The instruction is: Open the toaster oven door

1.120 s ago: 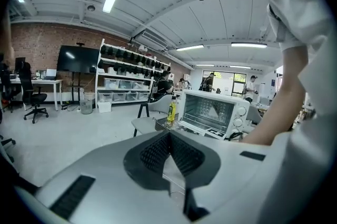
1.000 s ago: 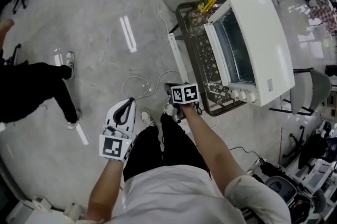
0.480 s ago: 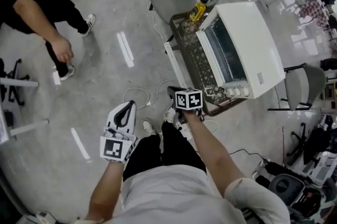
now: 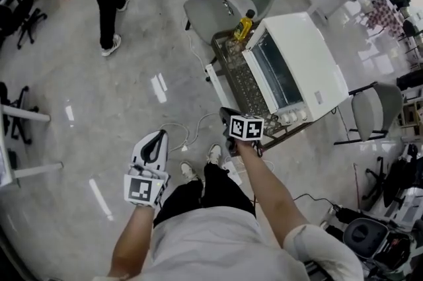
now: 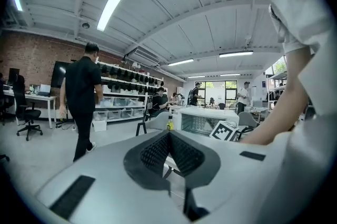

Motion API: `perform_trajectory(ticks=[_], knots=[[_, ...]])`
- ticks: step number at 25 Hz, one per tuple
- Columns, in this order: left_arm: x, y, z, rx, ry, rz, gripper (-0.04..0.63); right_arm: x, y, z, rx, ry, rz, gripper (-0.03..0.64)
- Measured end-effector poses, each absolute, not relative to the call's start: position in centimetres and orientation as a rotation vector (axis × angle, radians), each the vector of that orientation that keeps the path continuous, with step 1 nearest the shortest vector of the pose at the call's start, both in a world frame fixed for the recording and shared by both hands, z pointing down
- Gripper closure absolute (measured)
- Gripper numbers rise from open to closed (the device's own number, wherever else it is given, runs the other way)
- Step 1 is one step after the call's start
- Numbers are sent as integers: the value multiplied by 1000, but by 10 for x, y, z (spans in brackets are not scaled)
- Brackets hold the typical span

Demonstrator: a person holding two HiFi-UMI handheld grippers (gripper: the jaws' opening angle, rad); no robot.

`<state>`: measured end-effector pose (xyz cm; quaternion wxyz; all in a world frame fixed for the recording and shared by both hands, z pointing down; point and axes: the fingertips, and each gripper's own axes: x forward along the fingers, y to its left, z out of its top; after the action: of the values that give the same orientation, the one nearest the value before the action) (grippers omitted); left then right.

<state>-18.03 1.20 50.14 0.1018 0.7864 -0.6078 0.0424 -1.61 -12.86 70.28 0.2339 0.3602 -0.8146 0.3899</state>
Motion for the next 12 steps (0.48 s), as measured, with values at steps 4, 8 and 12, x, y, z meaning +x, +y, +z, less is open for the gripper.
perform_trajectory(ticks=[4, 8, 12], knots=[[-195, 15, 491, 2316, -1833, 142, 578, -16, -134, 675, 1009, -2289, 1054, 595], [-207, 15, 470, 2326, -1879, 126, 578, -9, -141, 642, 1036, -2346, 978, 595], [-217, 10, 451, 2358, -1919, 132, 578, -2, -155, 595, 1103, -2420, 898, 595]])
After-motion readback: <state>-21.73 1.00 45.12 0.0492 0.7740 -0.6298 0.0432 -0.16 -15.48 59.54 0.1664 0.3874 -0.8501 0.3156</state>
